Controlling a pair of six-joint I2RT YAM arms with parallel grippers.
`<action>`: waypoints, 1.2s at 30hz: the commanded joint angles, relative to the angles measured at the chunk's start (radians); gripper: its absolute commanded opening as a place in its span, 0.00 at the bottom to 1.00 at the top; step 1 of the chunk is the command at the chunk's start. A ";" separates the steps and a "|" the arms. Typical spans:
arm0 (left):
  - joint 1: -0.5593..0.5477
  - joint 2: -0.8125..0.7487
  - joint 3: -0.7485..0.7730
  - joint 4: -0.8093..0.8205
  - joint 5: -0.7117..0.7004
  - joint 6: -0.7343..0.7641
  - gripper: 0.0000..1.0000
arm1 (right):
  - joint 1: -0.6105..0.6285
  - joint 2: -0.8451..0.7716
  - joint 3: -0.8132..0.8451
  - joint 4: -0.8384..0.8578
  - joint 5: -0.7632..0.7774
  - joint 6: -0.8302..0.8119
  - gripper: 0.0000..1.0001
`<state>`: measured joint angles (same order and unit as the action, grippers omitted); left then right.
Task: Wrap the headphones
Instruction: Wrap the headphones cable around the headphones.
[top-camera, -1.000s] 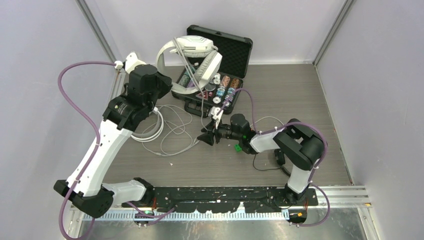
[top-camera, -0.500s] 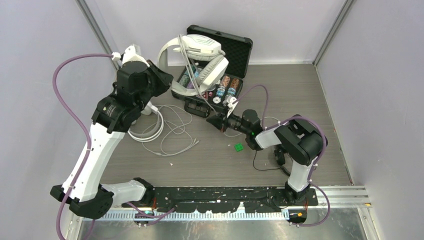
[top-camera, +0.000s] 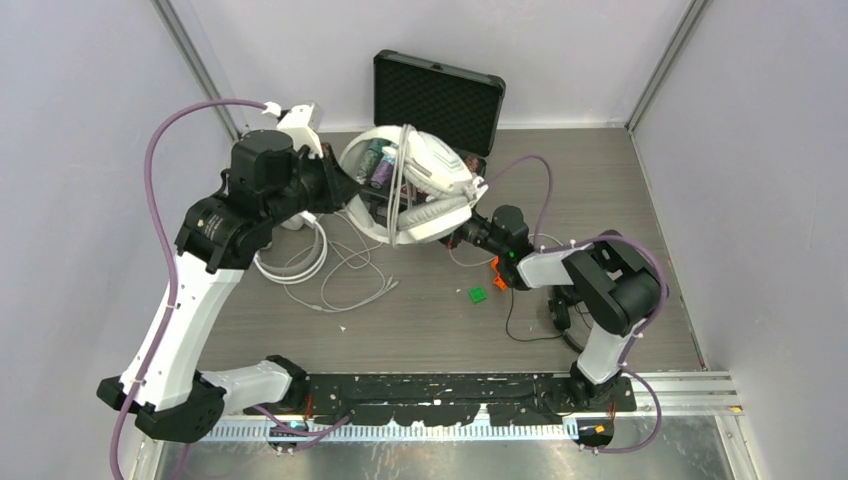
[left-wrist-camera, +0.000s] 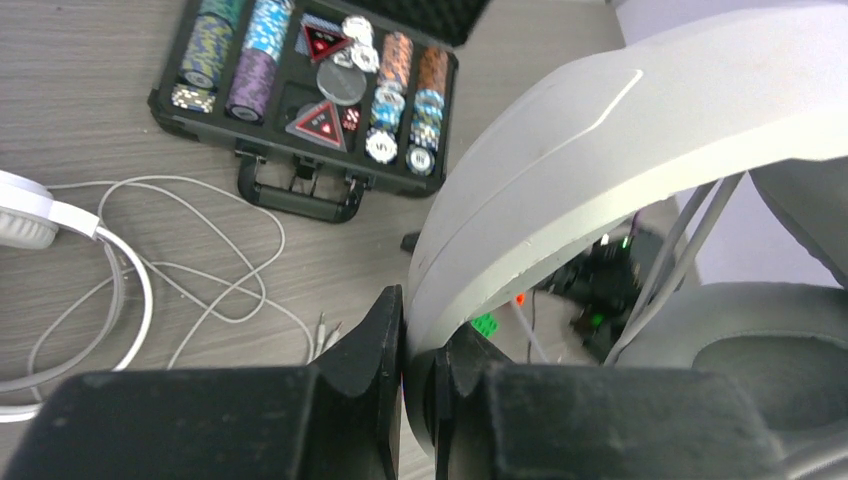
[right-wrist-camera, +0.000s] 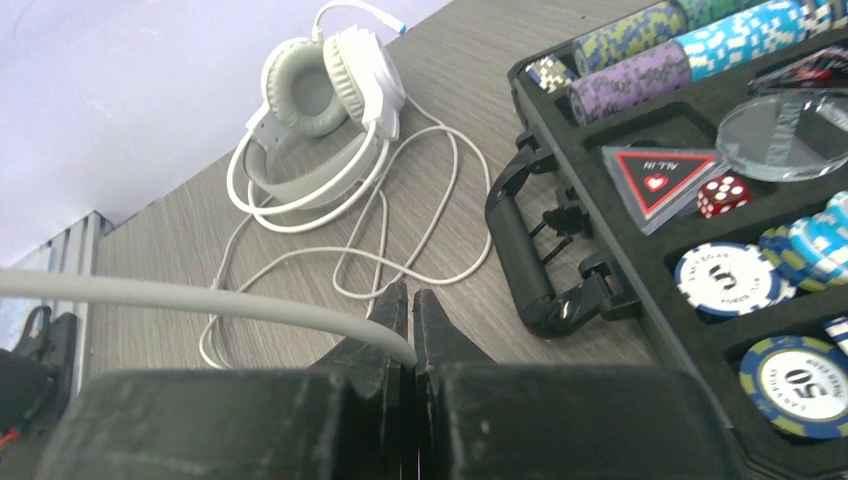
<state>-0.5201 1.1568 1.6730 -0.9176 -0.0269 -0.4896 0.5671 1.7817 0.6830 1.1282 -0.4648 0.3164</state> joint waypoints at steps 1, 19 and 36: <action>0.002 -0.028 0.033 -0.018 0.222 0.112 0.00 | -0.026 -0.094 0.071 -0.198 0.073 0.020 0.00; 0.002 0.014 -0.186 -0.101 0.305 0.847 0.00 | -0.082 -0.475 0.249 -0.992 -0.172 0.118 0.00; -0.002 0.040 -0.303 0.071 0.068 1.198 0.00 | -0.083 -0.519 0.535 -1.588 -0.339 0.211 0.01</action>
<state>-0.5289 1.2327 1.3891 -0.8173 0.1520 0.5850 0.5121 1.3003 1.1557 -0.4244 -0.7502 0.4568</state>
